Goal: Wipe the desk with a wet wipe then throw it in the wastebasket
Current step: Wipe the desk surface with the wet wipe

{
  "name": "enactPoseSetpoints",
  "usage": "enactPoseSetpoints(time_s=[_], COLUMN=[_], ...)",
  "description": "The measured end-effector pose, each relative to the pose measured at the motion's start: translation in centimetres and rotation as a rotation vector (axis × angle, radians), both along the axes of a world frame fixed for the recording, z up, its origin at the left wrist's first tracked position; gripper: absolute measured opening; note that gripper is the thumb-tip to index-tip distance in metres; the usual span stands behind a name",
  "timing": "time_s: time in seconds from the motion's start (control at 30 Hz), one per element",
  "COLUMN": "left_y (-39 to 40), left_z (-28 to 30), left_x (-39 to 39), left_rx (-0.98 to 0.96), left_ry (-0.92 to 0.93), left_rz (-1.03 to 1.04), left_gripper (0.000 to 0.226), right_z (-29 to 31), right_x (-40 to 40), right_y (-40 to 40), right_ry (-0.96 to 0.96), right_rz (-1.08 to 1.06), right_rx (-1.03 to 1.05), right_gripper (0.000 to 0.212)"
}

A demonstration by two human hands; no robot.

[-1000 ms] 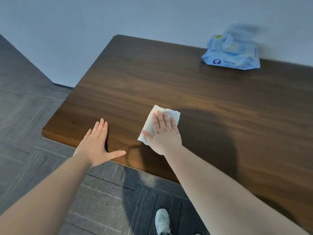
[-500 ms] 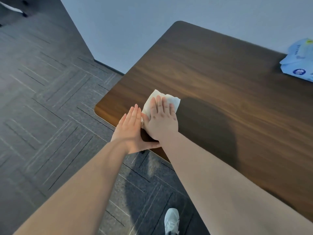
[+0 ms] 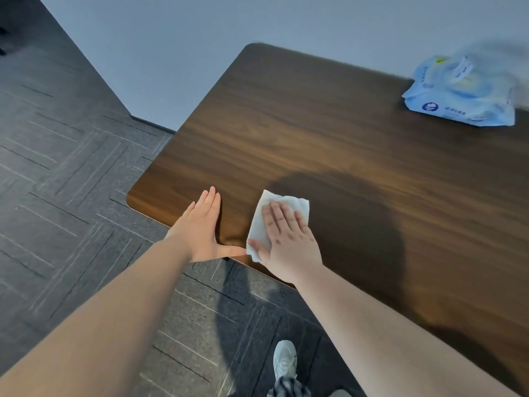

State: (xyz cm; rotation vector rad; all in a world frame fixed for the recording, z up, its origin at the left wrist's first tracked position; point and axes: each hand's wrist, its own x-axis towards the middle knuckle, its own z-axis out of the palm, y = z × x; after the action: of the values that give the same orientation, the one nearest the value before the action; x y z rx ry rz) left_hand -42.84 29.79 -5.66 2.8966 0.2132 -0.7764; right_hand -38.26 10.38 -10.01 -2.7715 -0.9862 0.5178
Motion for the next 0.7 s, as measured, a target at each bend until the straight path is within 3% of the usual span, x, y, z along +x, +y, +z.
enactPoseSetpoints(time_s=[0.27,0.7], left_y=[-10.7,-37.2], left_z=[0.2,-2.1], left_x=[3.3,8.6], left_rx=[0.012,-0.019], left_ry=[-0.028,-0.17], left_rz=[-0.237,-0.699], left_gripper=[0.129,0.111], right_z=[0.4,-0.2], right_x=[-1.8,-5.9], right_y=[-15.9,-41.3], right_ry=[-0.022,-0.06], right_rz=[-0.251,-0.822], right_rx=[-0.049,-0.133], right_gripper=[0.08,0.079])
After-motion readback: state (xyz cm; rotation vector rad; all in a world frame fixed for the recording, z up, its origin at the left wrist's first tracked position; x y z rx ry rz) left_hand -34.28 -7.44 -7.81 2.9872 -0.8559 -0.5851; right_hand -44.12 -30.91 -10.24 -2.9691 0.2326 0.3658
